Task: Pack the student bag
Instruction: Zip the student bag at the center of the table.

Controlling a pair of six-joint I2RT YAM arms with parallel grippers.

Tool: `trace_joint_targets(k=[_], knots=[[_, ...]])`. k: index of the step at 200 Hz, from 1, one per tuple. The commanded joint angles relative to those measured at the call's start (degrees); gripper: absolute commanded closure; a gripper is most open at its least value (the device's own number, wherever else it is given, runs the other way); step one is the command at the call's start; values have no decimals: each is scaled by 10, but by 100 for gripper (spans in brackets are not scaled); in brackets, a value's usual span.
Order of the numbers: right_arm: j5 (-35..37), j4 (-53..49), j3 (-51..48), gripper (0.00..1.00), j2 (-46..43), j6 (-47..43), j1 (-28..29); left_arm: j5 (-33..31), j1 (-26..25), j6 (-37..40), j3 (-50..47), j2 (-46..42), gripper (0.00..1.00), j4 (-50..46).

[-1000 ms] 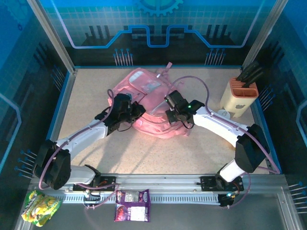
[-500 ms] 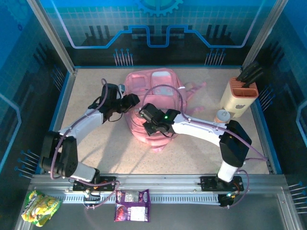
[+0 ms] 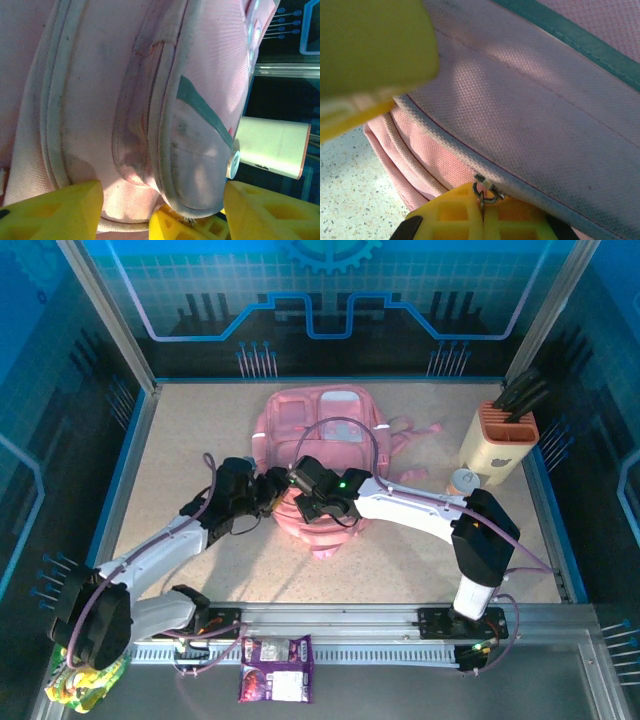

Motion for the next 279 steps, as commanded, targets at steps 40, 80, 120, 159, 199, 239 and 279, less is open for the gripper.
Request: trace_joint_targets(k=[40, 80, 120, 159, 199, 239, 279], knots=[[-3, 7, -5, 100, 3, 5, 2, -84, -10, -44, 45, 51, 62, 10], [17, -26, -39, 100, -40, -2, -10, -102, 40, 28, 81, 53, 100, -57], [16, -54, -124, 100, -107, -10, -80, -54, 131, 180, 158, 81, 100, -119], [-14, -62, -115, 100, -116, -30, -109, -6, 170, 280, 247, 173, 100, -147], [-66, -21, -63, 100, -81, -2, -64, 21, 145, 162, 167, 99, 38, -86], [-64, -18, -62, 100, -59, -2, -63, -71, 41, -60, 13, 3, 23, 19], [-60, -10, -69, 100, -56, -16, -63, -94, 4, -67, 73, 65, 29, 33]])
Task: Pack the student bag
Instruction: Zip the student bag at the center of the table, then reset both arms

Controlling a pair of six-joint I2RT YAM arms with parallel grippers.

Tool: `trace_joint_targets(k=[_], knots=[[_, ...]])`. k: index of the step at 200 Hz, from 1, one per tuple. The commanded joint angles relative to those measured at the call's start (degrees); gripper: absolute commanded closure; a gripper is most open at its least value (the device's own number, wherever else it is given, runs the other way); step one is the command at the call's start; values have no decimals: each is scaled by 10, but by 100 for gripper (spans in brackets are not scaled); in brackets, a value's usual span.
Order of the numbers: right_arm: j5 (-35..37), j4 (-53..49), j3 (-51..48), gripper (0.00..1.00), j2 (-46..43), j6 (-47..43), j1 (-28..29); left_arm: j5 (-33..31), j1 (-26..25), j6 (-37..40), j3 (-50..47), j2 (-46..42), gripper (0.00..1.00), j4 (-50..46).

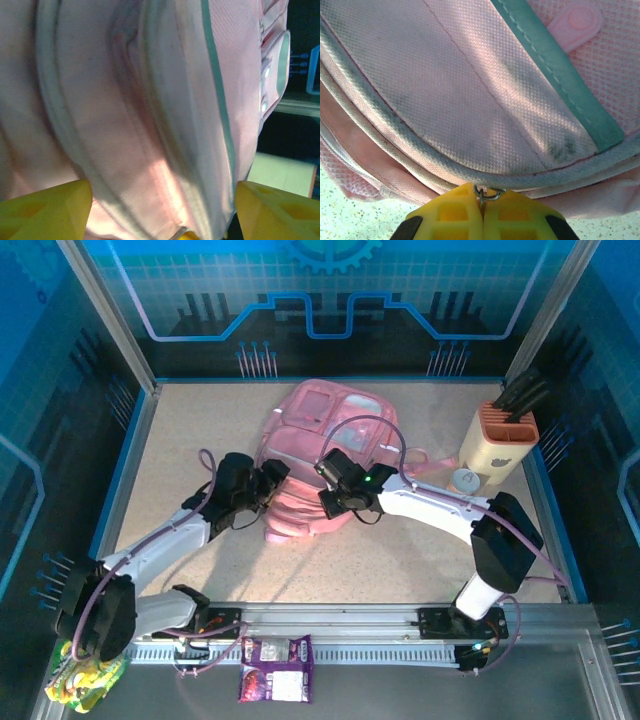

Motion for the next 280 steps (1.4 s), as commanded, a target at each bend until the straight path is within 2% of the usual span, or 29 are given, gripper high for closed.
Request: trace_joint_targets(k=[1, 20, 39, 53, 63, 75, 103, 124, 135, 140, 146, 154, 163, 174, 190, 199, 217, 233, 254, 280], knots=[[-11, -8, 10, 100, 6, -10, 7, -41, -9, -41, 44, 34, 30, 45], [5, -9, 18, 100, 7, -20, 6, -63, -15, -40, 57, 57, 46, 36], [30, -24, 31, 100, 13, -30, -1, -69, -11, -26, 58, 73, 70, 32], [45, -39, 41, 100, 17, -37, -16, -96, -4, 1, 70, 68, 91, -13], [48, -47, 46, 100, 17, -43, -30, -106, 3, 41, 82, 67, 100, -40], [59, -53, 49, 100, 16, -51, -48, -94, 23, 78, 106, 70, 100, -94], [66, -62, 77, 100, 35, -61, -87, -68, 59, 176, 135, 81, 100, -133], [83, -73, 111, 87, 53, -71, -83, -48, 66, 203, 153, 90, 100, -150], [73, -73, 118, 71, 46, -71, -81, -21, 66, 207, 154, 89, 100, -141], [63, -67, 114, 67, 37, -75, -80, -11, 66, 207, 152, 85, 100, -137], [55, -57, 105, 64, 23, -76, -81, -1, 66, 207, 148, 78, 87, -129], [55, -50, 91, 60, 1, -75, -84, 5, 66, 210, 139, 64, 60, -124], [66, -46, 74, 50, -30, -74, -95, -6, 66, 220, 128, 41, 38, -124], [98, -34, 44, 32, -73, -70, -115, -40, 67, 249, 117, 8, 22, -136], [138, 21, -29, 1, -146, -69, -160, -142, 74, 309, 107, -32, 2, -175], [171, 68, -76, 0, -186, -70, -192, -212, 86, 341, 102, -44, 1, -196], [221, 161, -163, 0, -253, -73, -262, -301, 137, 395, 81, -49, 1, -199], [255, 287, -256, 0, -293, -122, -318, -384, 164, 462, 32, -48, 1, -121], [222, 407, -341, 0, -301, -150, -393, -390, 191, 564, -56, -30, 1, 71], [174, 570, -420, 0, -252, -215, -438, -348, 199, 658, -130, 40, 1, 294]])
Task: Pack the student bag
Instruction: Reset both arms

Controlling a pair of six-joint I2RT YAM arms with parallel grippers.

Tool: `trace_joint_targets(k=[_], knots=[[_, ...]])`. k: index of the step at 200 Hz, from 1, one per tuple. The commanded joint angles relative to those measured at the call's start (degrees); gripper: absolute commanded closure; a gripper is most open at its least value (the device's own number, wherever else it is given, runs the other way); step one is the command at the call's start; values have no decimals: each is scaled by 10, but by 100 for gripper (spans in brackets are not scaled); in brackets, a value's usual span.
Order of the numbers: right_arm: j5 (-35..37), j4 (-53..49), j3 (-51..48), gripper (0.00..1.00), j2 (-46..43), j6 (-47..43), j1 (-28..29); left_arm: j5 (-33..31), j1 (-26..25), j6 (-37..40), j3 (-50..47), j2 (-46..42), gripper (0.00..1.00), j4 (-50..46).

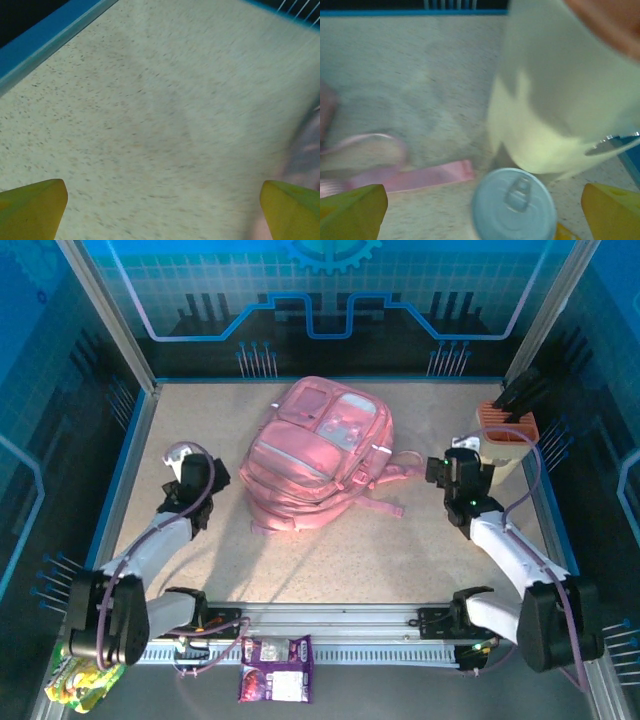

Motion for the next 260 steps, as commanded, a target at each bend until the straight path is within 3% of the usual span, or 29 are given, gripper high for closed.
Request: trace_joint_targets(k=[1, 19, 28, 68, 77, 89, 115, 142, 162, 170, 194, 248, 260], knots=[[-35, 226, -58, 0, 36, -76, -30, -9, 5, 143, -51, 49, 1, 258], [-125, 345, -105, 0, 84, -106, -53, 23, 6, 175, -101, 94, 1, 424], [-162, 364, -104, 0, 111, -113, -61, 47, 5, 182, -100, 96, 1, 417], [-273, 326, -89, 0, 116, -142, -68, 144, 3, 207, -104, 190, 1, 531], [-283, 336, -97, 0, 109, -149, -64, 140, 0, 219, -111, 222, 1, 584], [-299, 336, -99, 0, 107, -145, -63, 138, -3, 211, -104, 206, 1, 534], [-367, 413, -111, 0, 137, -115, -66, 126, 1, 204, -97, 211, 1, 532], [-348, 586, -144, 0, 241, -106, -63, 127, 1, 205, -98, 214, 1, 541], [-296, 477, -98, 0, 229, -125, -34, 128, 1, 206, -97, 214, 1, 538], [-298, 464, -94, 0, 227, -107, -50, 128, 1, 206, -97, 214, 1, 538], [-269, 482, -102, 0, 227, -120, -31, 127, 1, 206, -97, 214, 1, 538], [-277, 482, -102, 1, 229, -124, -31, 127, 1, 205, -97, 214, 1, 538], [-309, 461, -91, 0, 229, -114, -47, 127, 1, 206, -97, 214, 1, 538]])
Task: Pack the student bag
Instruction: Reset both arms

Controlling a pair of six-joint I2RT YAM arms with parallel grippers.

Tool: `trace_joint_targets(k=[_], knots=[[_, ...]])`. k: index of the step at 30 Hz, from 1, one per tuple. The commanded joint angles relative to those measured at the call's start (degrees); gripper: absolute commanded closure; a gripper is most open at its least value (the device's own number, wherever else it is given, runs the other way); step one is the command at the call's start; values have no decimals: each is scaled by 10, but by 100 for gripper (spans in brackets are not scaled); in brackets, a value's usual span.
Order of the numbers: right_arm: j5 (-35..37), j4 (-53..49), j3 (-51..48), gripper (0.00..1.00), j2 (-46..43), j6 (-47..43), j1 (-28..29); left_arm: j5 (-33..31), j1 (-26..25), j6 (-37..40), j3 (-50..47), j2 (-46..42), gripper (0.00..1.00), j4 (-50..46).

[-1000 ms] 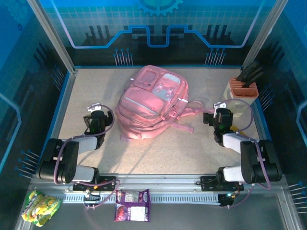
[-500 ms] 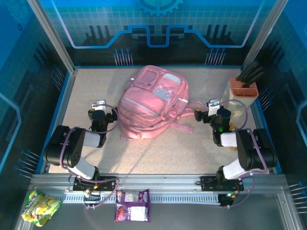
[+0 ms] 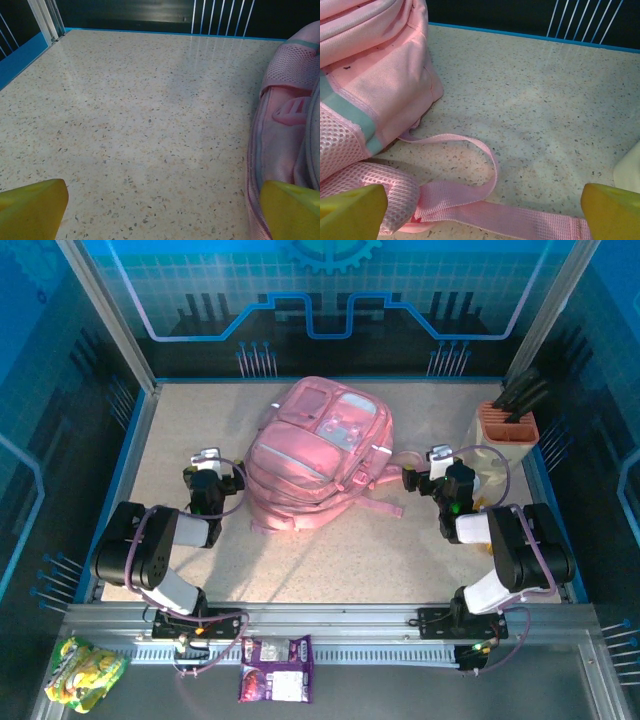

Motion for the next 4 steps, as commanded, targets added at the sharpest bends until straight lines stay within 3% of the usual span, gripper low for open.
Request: trace_joint_targets(k=[1, 4], knots=[[-23, -4, 15, 0, 0, 4, -12, 17, 0, 10, 6, 0, 1, 20], [-18, 4, 12, 0, 0, 3, -10, 17, 0, 10, 5, 1, 1, 19]])
